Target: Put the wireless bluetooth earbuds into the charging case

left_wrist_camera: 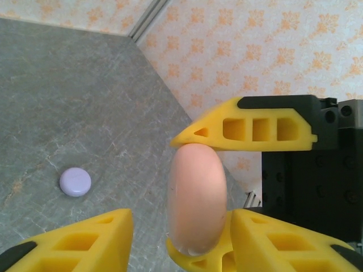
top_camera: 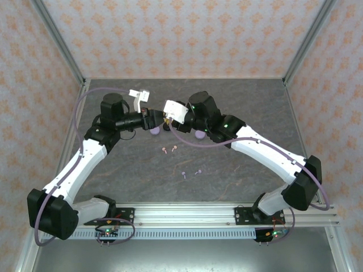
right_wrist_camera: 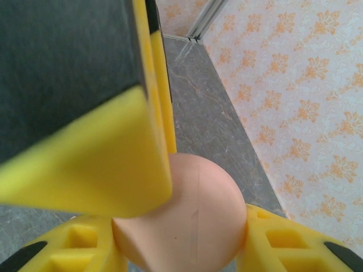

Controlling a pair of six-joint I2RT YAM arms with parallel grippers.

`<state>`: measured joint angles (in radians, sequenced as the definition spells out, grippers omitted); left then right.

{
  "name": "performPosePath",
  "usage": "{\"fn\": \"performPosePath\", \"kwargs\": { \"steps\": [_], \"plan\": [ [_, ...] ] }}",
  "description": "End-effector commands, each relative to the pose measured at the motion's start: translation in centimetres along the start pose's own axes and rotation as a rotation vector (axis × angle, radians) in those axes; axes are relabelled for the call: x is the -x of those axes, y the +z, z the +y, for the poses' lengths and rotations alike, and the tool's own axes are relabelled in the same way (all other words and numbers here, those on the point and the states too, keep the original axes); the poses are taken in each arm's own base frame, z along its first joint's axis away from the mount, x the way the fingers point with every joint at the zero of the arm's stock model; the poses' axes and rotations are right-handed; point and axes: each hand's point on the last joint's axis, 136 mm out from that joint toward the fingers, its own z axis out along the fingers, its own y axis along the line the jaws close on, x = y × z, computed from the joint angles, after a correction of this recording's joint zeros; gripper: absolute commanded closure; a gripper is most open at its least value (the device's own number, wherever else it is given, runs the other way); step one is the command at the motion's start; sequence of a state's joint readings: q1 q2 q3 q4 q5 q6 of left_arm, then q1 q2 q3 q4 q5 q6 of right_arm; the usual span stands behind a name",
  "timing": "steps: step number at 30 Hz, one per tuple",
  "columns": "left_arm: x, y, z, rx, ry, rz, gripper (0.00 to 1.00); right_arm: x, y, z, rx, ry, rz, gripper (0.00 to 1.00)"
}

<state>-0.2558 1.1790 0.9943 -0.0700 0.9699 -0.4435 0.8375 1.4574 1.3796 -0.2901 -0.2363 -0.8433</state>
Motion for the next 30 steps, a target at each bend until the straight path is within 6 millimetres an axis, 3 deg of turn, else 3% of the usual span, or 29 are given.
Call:
{"fn": "performPosePath", "kwargs": {
  "steps": [1, 12, 23, 30],
  "plan": [
    [0.4, 0.0, -1.9, -0.069, 0.068, 0.009, 0.53, 1.6, -0.9, -0.2, -0.009, -0.016, -0.061, 0.59],
    [-0.5, 0.5, -1.7, -0.084, 0.083, 0.049, 0.66, 1.9, -0.8, 0.0, 0.007, -0.001, -0.073, 0.59],
    [-0.4, 0.4, -2.4, -0.098, 0.114, 0.037, 0.69, 1.7, -0.6, 0.8, 0.048, 0.009, -0.068, 0.59],
    [-0.3, 0.1, -2.5, -0.086, 0.132, 0.022, 0.79, 1.8, -0.8, 0.8, 0.058, 0.028, -0.063, 0.57]
  ]
}}
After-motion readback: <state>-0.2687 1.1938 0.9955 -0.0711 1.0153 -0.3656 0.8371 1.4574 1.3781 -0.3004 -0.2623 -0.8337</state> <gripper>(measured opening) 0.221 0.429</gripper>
